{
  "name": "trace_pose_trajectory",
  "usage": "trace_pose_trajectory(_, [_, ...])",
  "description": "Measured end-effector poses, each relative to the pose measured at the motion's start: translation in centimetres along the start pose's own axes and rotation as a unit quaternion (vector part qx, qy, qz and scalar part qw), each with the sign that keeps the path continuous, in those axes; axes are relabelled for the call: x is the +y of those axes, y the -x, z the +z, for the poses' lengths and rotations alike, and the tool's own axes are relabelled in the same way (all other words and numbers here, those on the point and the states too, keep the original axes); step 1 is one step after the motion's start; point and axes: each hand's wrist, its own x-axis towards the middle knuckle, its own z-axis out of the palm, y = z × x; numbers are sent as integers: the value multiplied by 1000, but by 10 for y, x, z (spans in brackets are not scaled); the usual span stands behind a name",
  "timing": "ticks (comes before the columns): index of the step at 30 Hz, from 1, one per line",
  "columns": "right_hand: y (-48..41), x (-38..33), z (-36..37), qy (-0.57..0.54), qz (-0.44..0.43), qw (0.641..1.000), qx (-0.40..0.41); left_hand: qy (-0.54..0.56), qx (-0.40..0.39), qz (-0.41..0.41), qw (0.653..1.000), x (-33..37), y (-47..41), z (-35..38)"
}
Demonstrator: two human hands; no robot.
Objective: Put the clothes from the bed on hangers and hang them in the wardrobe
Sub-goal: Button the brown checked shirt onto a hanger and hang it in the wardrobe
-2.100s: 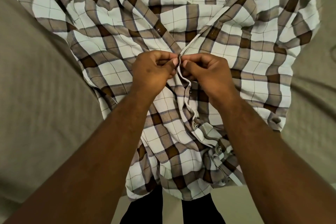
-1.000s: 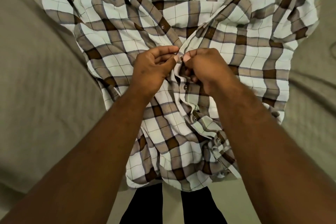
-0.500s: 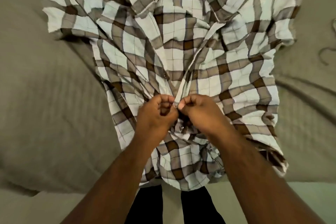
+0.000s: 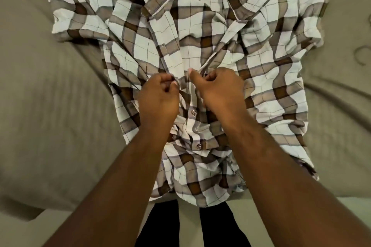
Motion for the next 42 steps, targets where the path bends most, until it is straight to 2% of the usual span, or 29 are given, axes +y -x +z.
trace_pose_trajectory(4, [-11, 6, 12, 50, -11, 999, 7, -39, -55, 108, 992, 6, -4, 14])
trace_pose_trajectory(6, [-9, 10, 9, 47, -12, 999, 9, -45, -57, 122, 990, 2, -1, 20])
trace_pose_trajectory(10, [1, 17, 5, -32, -9, 999, 31, -31, 3, 110, 993, -10, 2, 27])
trace_pose_trajectory(15, [6, 20, 0, -112, -16, 991, 76, -58, 13, 100, 993, -11, 1, 31])
trace_pose_trajectory(21, [0, 15, 0, -49, -99, 993, 39, -69, 11, 81, 994, -2, -4, 29])
trace_pose_trajectory(27, [-8, 22, 6, -41, -98, 994, 7, -7, -21, 36, 999, -2, -12, 25])
trace_pose_trajectory(34, [-12, 31, 9, -101, -73, 992, -24, 2, -51, 9, 999, -2, -19, 25])
trace_pose_trajectory(42, [-11, 31, 5, -109, -83, 990, -34, 10, -77, 5, 997, 0, -21, 20])
